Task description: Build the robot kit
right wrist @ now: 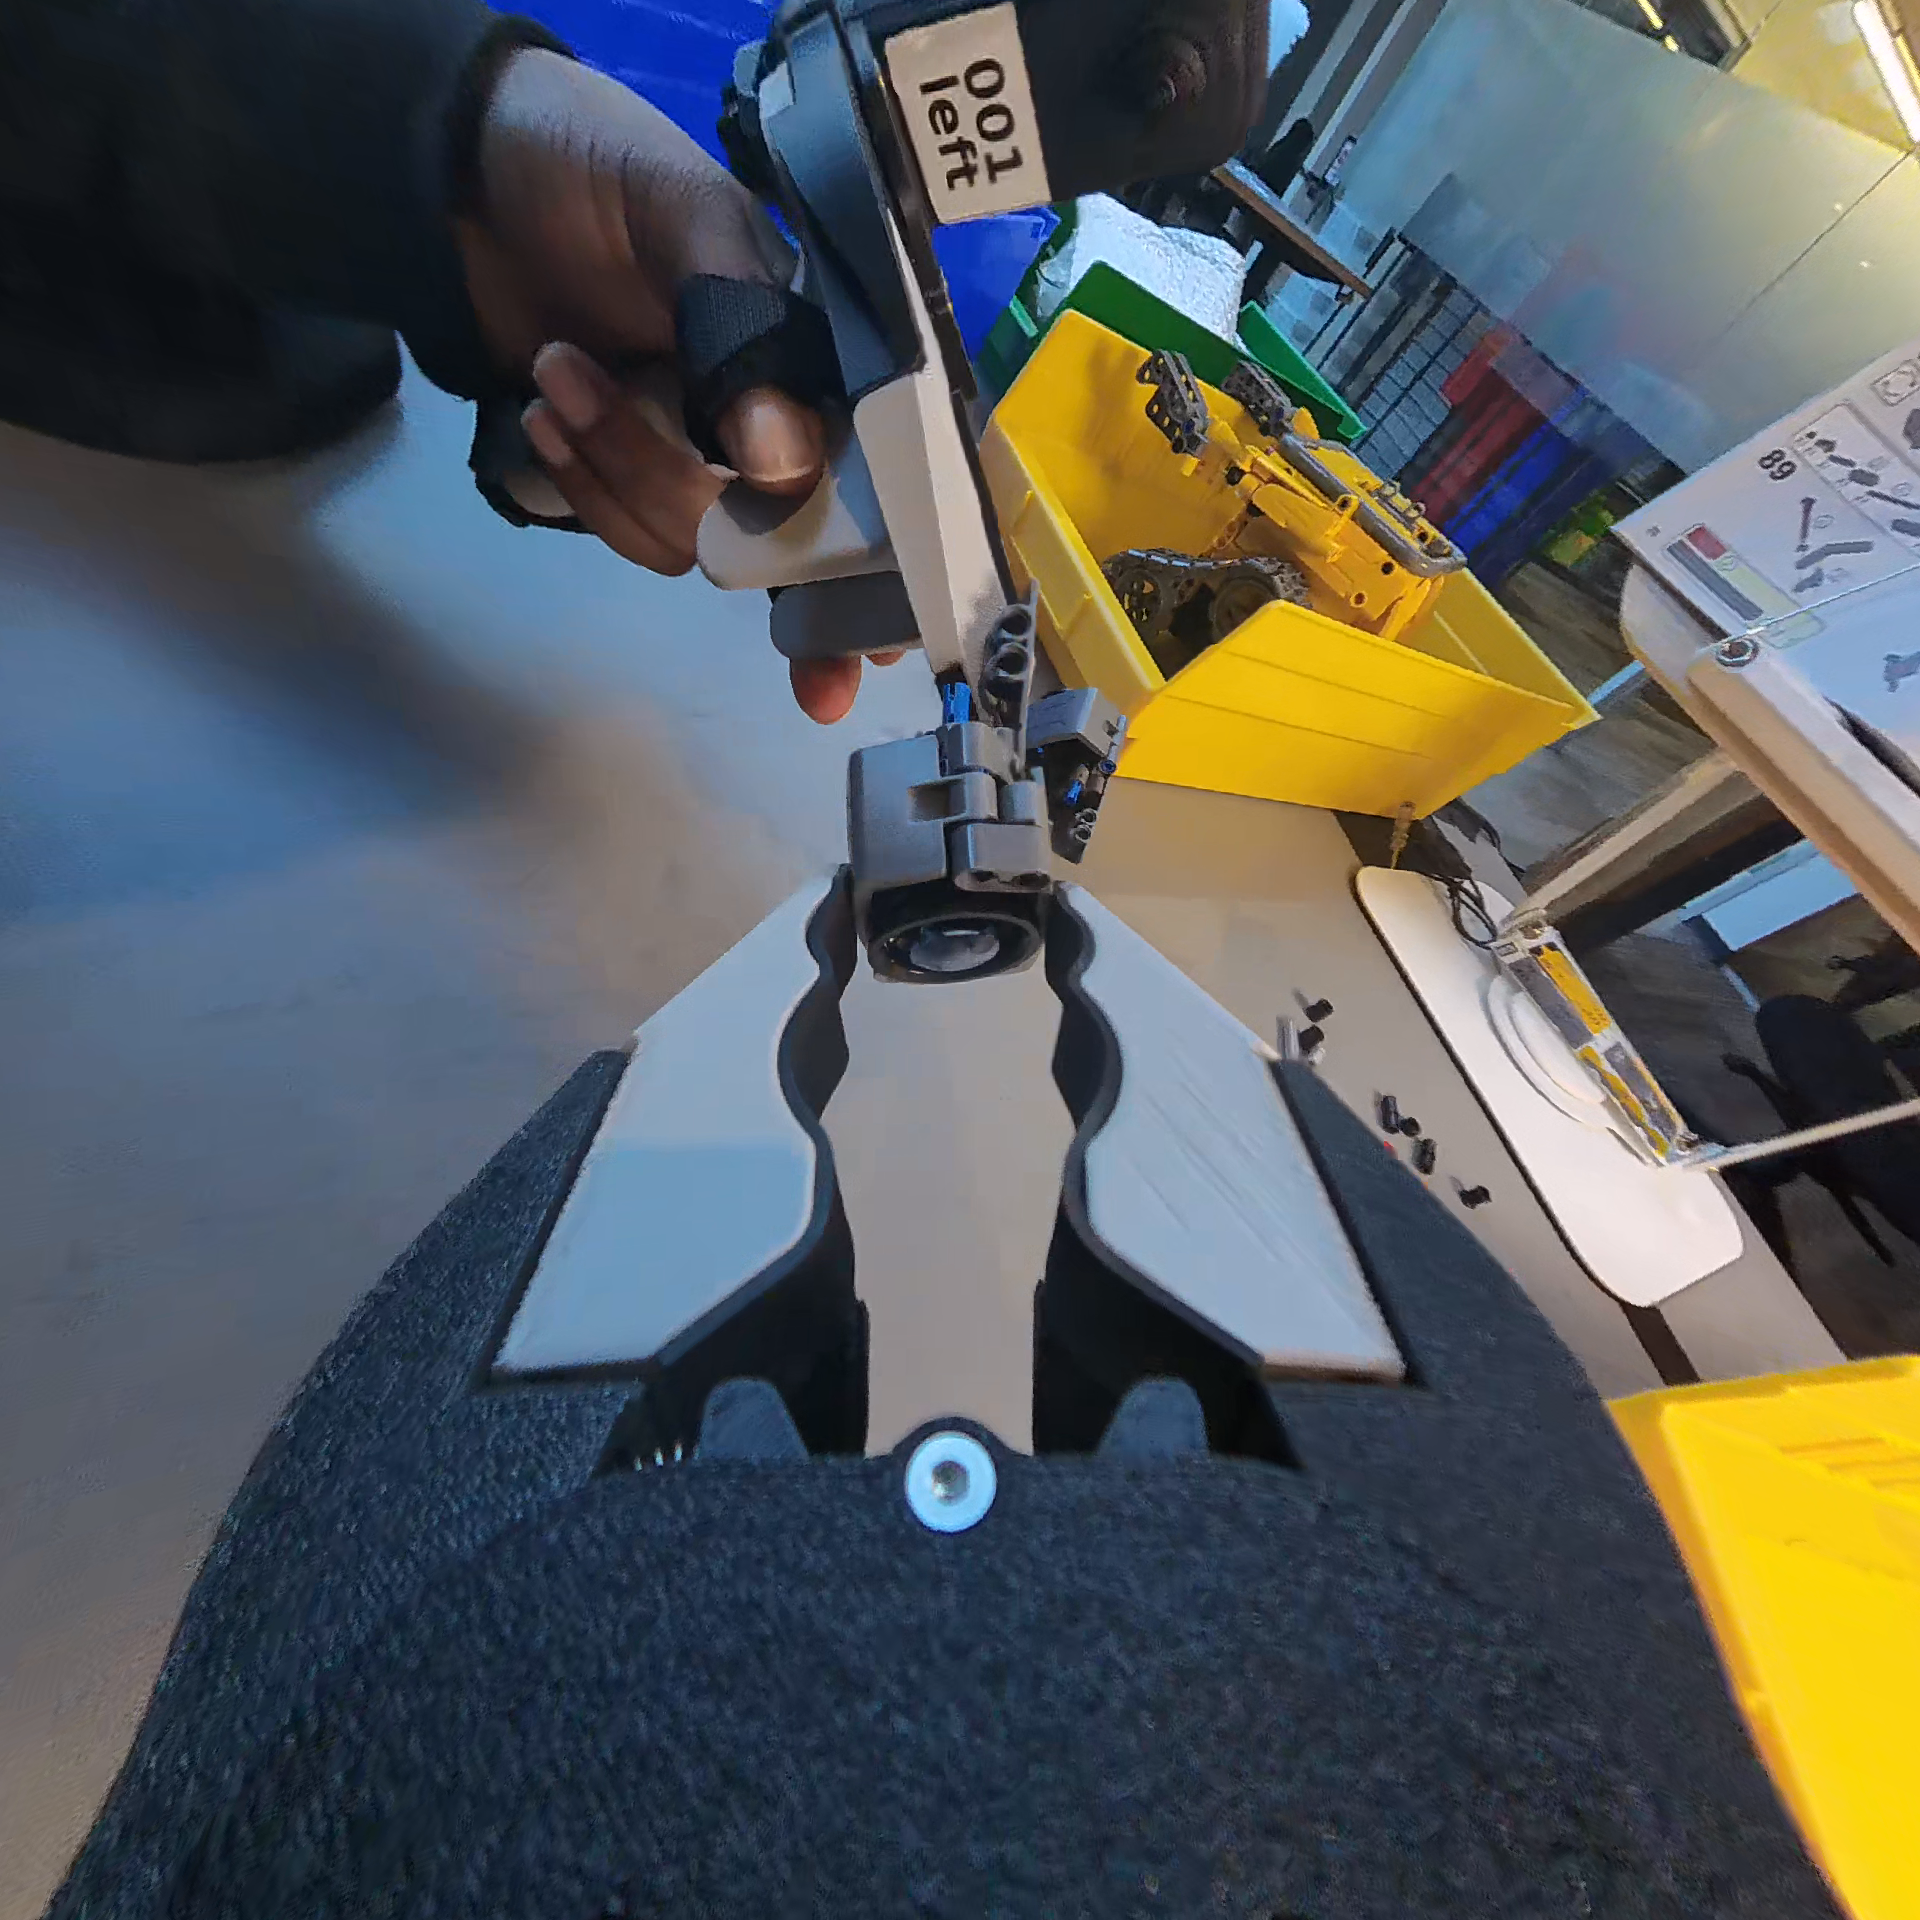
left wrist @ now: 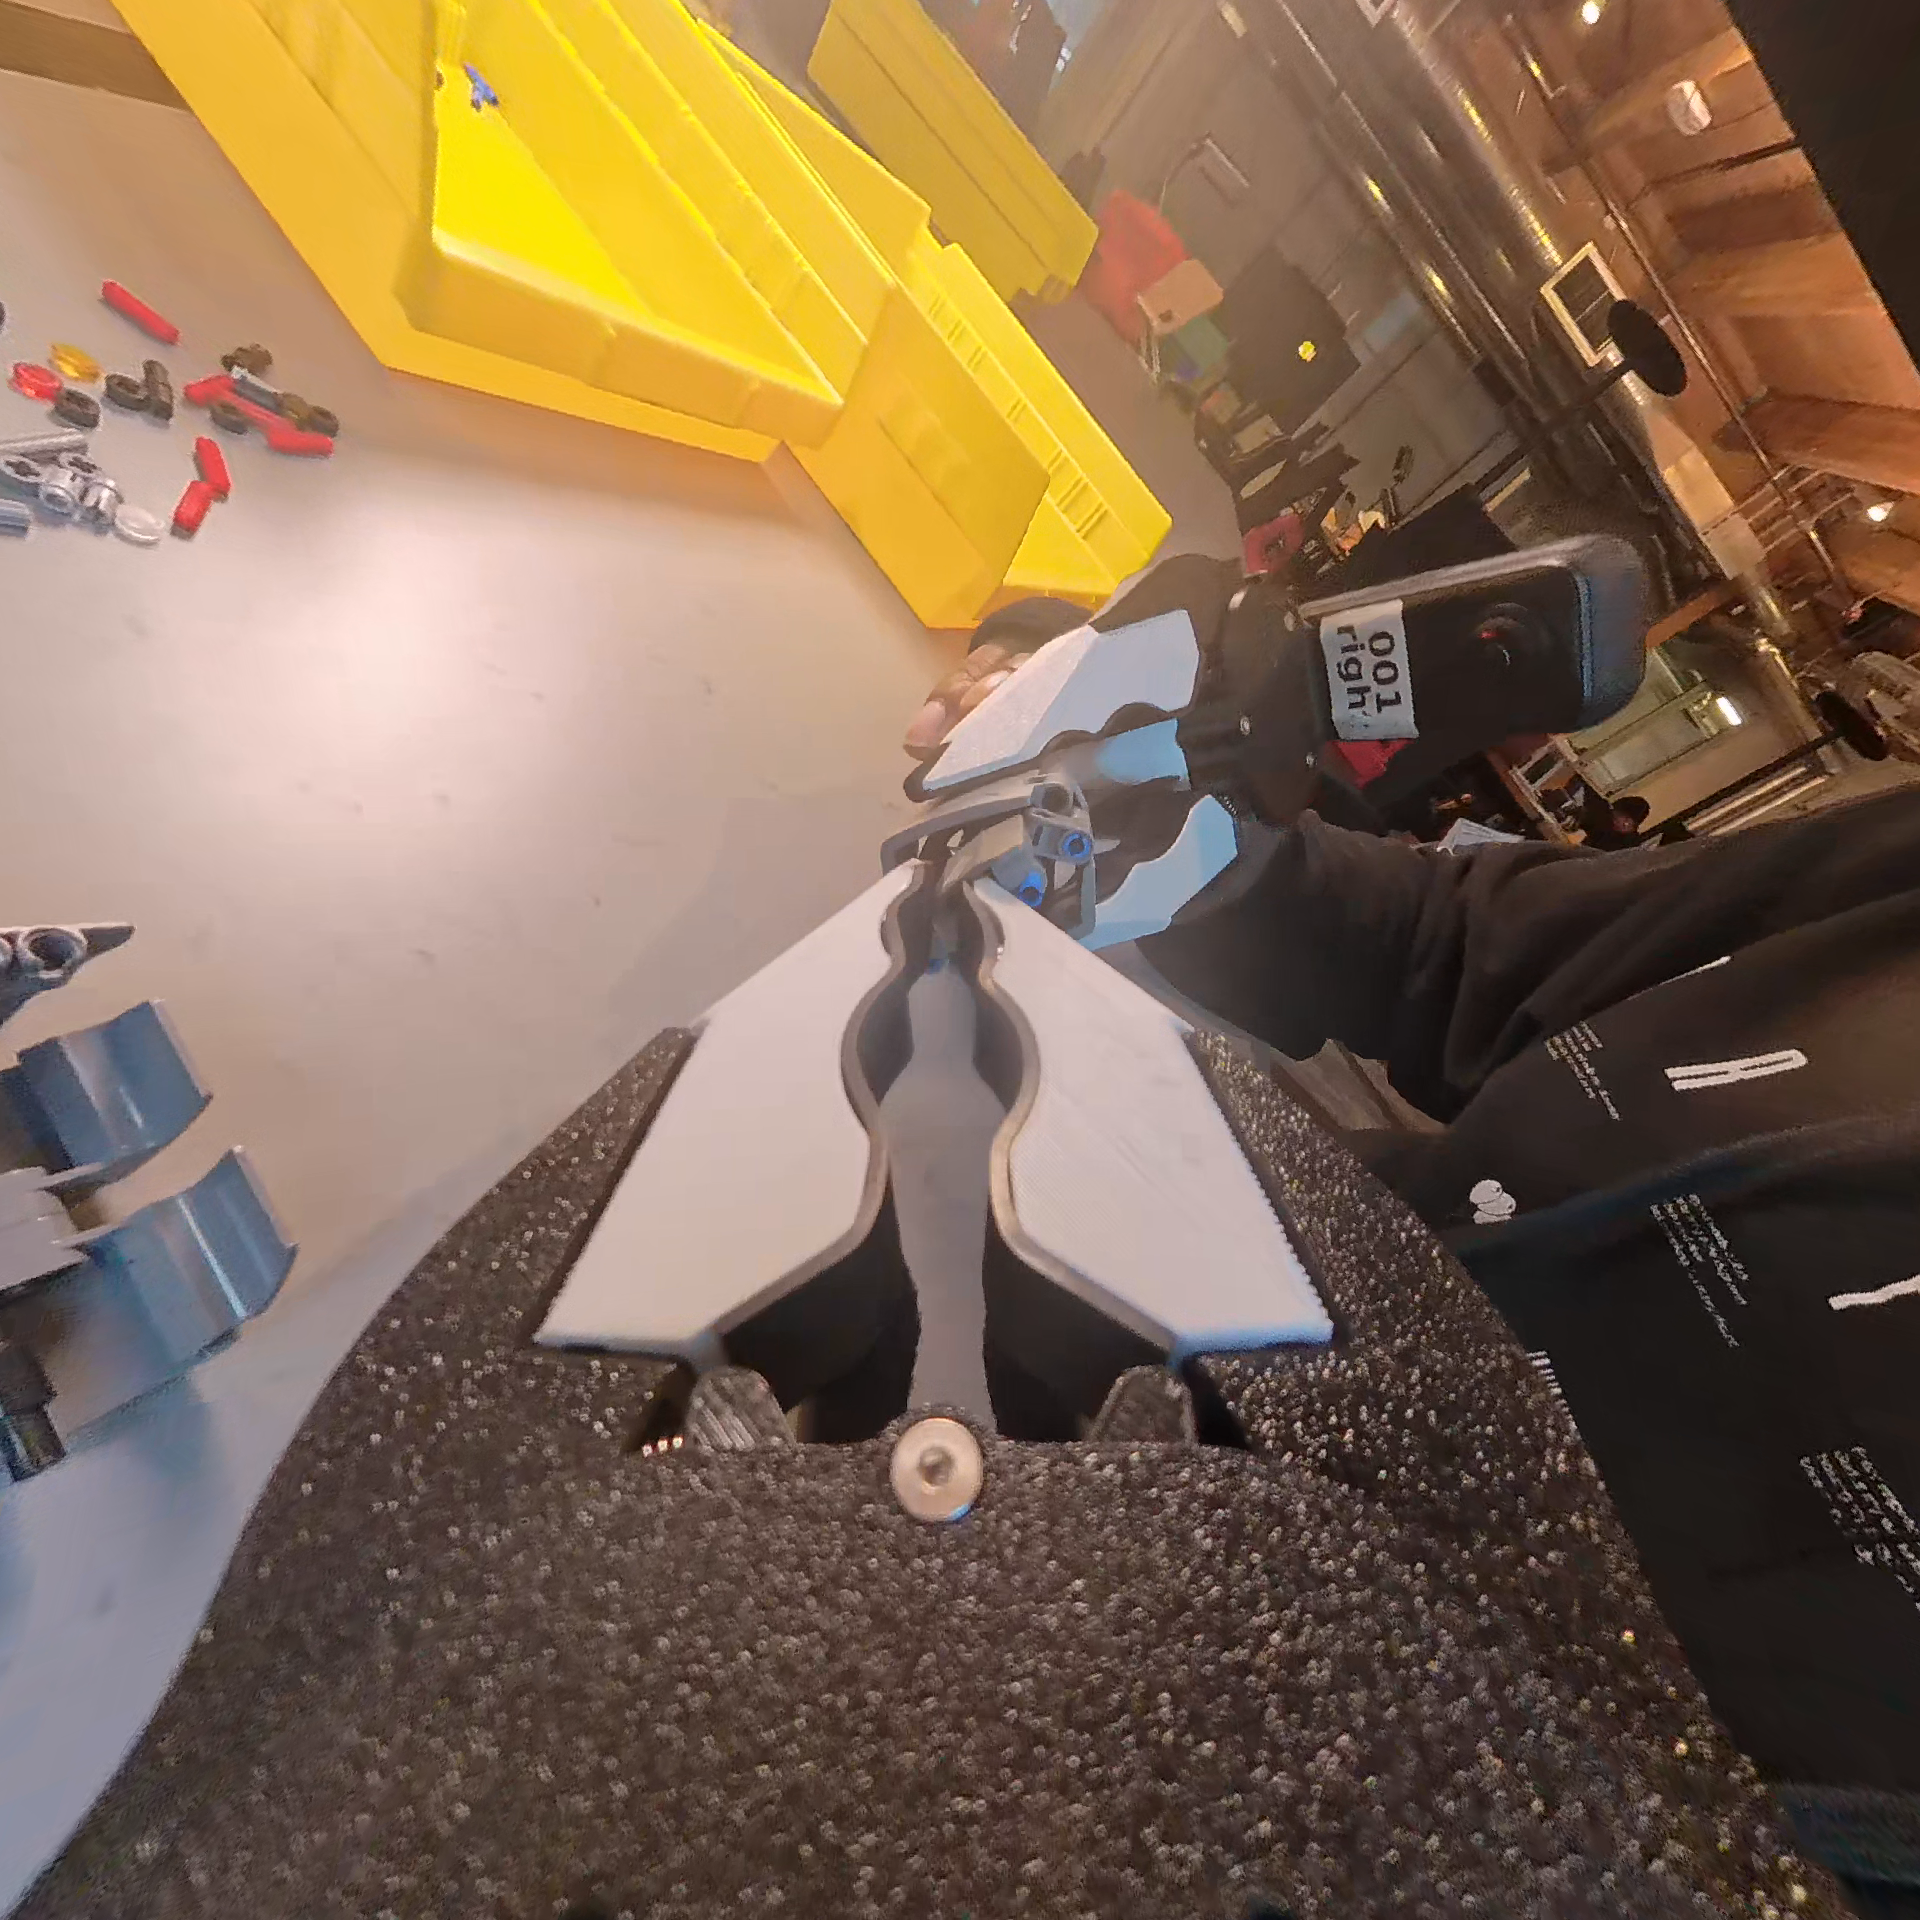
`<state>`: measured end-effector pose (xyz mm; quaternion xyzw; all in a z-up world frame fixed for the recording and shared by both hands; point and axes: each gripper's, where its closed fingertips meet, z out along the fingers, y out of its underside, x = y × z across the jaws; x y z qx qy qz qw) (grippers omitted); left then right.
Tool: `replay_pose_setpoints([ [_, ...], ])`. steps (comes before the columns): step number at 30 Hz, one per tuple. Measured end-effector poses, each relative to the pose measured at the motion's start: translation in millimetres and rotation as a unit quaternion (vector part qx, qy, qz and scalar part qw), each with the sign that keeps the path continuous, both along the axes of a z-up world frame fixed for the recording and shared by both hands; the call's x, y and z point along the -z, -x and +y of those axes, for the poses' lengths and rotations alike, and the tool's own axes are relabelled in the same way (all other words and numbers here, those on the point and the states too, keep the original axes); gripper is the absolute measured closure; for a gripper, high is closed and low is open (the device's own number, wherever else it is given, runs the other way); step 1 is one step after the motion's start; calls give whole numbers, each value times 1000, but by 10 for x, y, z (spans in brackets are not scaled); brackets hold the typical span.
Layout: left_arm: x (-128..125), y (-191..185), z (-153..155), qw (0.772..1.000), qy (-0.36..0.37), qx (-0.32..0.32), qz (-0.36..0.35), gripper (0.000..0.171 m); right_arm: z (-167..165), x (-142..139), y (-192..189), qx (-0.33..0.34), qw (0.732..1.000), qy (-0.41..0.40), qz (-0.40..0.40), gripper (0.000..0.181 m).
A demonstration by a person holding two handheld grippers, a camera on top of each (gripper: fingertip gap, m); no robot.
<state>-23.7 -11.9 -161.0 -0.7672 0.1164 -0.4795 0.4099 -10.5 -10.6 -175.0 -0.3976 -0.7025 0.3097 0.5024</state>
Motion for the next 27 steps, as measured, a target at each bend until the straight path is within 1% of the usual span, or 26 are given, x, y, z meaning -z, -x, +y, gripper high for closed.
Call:
replay_pose_setpoints([
  [5, 76, 11, 64, 1000, 11, -12, 0, 169, 85, 92, 10, 35, 998, -51, -20, 148],
  [8, 42, 14, 85, 1000, 11, -21, 3, 168, 119, 65, 12, 59, 993, -96, -15, 148],
  [12, -8, 3, 81, 999, 7, -44, -21, 169, 121, 12, 4, 62, 992, -109, -1, 148],
  [14, -58, -15, 49, 998, -22, -35, -42, 169, 93, -28, -6, 48, 998, -47, 13, 148],
  [15, -39, -29, 14, 999, -29, -20, -38, 169, 54, -19, -16, 33, 999, -16, 7, 148],
  [16, -20, -52, -39, 999, -37, 2, -28, 169, -9, 17, -33, 7, 999, 34, -8, 148],
  [17, -45, -78, -90, 998, -65, 19, -14, 168, -70, -5, -57, -19, 995, 98, -4, 148],
  [18, -70, -108, -134, 995, -93, 34, 11, 168, -123, -33, -80, -40, 988, 151, -2, 147],
  [19, -61, -125, -162, 991, -114, 47, 51, 167, -170, -25, -105, -58, 981, 185, -15, 147],
  [21, -72, -108, -151, 977, -158, 54, 131, 151, -221, -23, -138, -78, 973, 215, -28, 146],
  [22, -95, -114, -163, 970, -174, 65, 160, 149, -250, -39, -146, -87, 967, 236, -31, 146],
  [24, -94, -144, -219, 953, -186, 107, 213, 158, -253, -34, -148, -87, 966, 242, -34, 146],
  [25, -87, -156, -232, 945, -191, 124, 236, 159, -263, -14, -155, -89, 965, 244, -42, 146],
  [27, -121, -196, -242, 936, -202, 144, 251, 162, -288, -17, -163, -94, 962, 252, -46, 146],
])
